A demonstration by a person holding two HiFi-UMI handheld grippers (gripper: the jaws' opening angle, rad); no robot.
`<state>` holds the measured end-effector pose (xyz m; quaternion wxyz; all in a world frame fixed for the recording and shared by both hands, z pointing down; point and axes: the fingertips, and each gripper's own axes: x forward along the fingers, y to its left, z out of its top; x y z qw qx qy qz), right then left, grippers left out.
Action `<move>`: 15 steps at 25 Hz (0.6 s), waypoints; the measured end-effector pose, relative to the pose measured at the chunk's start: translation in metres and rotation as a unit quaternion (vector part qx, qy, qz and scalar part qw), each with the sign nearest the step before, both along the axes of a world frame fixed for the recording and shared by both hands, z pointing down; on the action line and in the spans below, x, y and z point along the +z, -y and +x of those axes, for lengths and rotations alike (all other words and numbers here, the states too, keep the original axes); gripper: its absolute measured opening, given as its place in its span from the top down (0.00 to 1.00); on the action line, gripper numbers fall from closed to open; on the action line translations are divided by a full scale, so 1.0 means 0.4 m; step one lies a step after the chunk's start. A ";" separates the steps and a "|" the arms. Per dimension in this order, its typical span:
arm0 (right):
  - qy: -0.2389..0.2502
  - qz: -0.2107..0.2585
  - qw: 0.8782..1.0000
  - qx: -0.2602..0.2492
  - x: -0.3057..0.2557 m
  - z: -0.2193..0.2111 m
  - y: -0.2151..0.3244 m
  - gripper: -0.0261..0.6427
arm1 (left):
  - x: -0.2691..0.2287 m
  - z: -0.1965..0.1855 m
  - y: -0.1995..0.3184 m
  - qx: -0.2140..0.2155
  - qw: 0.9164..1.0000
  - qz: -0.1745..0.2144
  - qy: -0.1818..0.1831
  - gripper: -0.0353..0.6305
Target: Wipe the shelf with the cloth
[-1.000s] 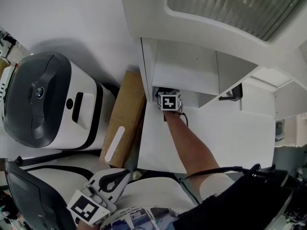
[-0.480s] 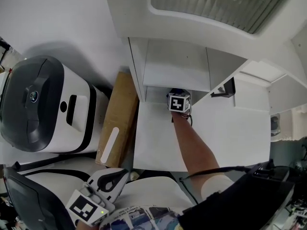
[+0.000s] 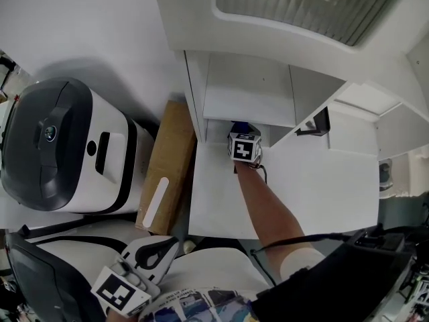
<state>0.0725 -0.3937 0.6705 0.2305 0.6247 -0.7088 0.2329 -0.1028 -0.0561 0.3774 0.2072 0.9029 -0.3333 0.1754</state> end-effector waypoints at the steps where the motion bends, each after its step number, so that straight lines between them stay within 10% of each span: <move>1: 0.005 0.003 1.000 -0.013 0.001 -0.030 0.003 0.81 | -0.002 -0.001 -0.003 -0.004 1.000 -0.004 -0.002 0.93; 8: 0.020 -0.013 0.996 -0.087 0.030 -0.204 -0.005 0.81 | -0.003 -0.026 -0.022 -0.035 0.999 -0.010 -0.001 0.93; 15: 0.003 -0.029 0.997 -0.074 0.038 -0.148 -0.020 0.81 | 0.000 -0.035 -0.023 -0.033 0.999 0.007 0.009 0.93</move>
